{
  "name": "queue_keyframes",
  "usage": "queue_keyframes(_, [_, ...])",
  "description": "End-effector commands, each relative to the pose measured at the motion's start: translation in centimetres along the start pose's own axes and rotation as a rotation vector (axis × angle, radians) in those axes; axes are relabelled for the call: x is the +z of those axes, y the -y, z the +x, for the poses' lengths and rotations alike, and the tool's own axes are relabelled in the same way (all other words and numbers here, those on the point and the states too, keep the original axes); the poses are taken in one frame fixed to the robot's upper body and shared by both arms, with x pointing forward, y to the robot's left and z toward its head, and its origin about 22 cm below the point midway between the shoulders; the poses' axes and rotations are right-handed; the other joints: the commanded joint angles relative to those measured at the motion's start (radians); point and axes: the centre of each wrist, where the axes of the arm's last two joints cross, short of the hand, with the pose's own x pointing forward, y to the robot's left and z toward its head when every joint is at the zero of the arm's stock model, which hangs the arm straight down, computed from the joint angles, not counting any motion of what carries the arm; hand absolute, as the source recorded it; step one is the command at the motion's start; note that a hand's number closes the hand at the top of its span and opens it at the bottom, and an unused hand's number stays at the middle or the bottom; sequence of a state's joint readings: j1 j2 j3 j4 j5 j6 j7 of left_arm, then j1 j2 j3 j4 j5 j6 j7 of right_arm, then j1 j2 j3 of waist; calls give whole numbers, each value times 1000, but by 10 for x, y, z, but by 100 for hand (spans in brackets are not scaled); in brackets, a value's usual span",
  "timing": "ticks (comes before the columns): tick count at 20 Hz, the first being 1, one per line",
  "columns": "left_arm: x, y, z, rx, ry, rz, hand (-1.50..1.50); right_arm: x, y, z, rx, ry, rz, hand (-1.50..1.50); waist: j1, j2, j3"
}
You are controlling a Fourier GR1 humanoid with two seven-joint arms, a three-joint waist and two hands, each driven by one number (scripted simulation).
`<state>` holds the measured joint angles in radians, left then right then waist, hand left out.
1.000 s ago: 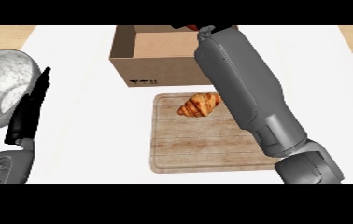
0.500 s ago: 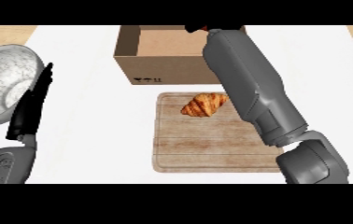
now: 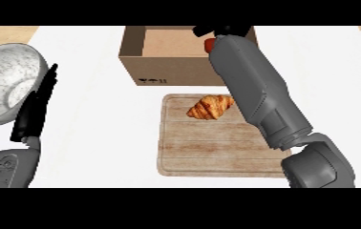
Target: Pick the bell pepper from the cutting board and place it in the cardboard box
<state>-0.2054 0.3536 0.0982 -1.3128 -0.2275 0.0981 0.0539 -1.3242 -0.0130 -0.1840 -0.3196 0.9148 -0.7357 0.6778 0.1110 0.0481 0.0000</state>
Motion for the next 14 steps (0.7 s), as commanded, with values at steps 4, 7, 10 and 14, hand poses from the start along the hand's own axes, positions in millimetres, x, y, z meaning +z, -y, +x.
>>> queue_keyframes(4, [-1, 1, -2, -5, 1, 13, 0, -2, 4, 4, -169, 93, -184, -150, -18, -8, 0])
queue_keyframes(7, [-2, -7, -3, -11, -24, 26, 0, -3, 3, -3, -254, 81, -228, -150, -31, -15, 1])
queue_keyframes(10, [5, -2, -9, -13, -35, 6, 0, -21, 27, 7, -326, 94, -258, -150, -43, -22, 1])
queue_keyframes(14, [16, -24, -24, -9, -78, 48, 0, -9, 13, -6, -378, 90, -239, -150, -79, -43, 0])
